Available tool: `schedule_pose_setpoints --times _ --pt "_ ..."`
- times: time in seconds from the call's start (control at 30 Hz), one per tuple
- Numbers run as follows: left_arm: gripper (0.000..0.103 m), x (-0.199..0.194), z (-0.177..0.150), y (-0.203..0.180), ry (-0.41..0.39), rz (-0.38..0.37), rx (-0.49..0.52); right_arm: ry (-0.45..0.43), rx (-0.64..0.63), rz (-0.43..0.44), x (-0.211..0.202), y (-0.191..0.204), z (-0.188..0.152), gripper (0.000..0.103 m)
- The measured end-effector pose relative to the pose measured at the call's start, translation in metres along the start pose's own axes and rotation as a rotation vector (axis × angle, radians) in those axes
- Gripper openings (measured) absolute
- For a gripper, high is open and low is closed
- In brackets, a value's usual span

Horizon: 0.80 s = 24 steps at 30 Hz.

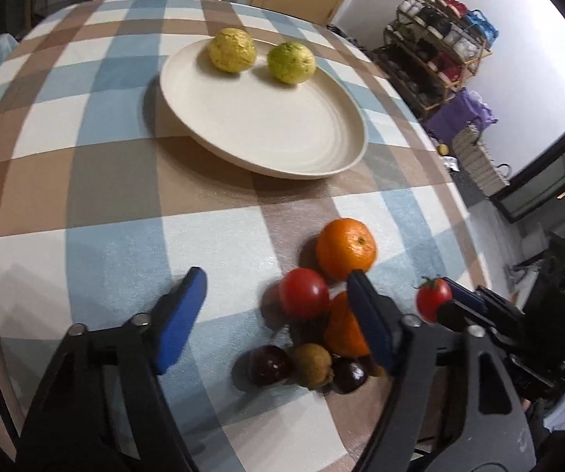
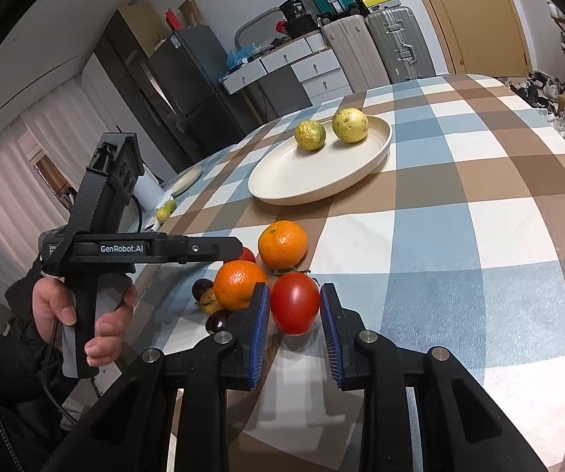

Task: Organize fruits
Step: 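Grasp a red tomato with the left gripper while the right grasps another tomato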

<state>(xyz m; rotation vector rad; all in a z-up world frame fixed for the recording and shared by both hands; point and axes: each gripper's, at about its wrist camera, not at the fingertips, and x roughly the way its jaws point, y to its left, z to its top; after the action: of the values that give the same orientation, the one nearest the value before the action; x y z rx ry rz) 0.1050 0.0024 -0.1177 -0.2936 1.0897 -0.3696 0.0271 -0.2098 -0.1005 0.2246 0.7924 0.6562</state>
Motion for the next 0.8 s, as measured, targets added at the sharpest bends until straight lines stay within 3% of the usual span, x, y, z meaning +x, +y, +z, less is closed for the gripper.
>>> schedule_pose_setpoints --times 0.2,0.47,0.8 --pt "0.052 0.006 0.003 0.010 0.047 -0.119 -0.055 -0.007 0.000 0.002 -0.001 0.000 0.002 0.027" --pt "0.026 0.010 0.002 0.010 0.071 -0.160 -0.068 -0.005 -0.002 -0.003 0.000 0.001 0.002 0.027" --pt "0.024 0.004 -0.002 0.004 0.024 -0.115 -0.035 -0.011 -0.005 -0.010 0.001 0.000 0.004 0.027"
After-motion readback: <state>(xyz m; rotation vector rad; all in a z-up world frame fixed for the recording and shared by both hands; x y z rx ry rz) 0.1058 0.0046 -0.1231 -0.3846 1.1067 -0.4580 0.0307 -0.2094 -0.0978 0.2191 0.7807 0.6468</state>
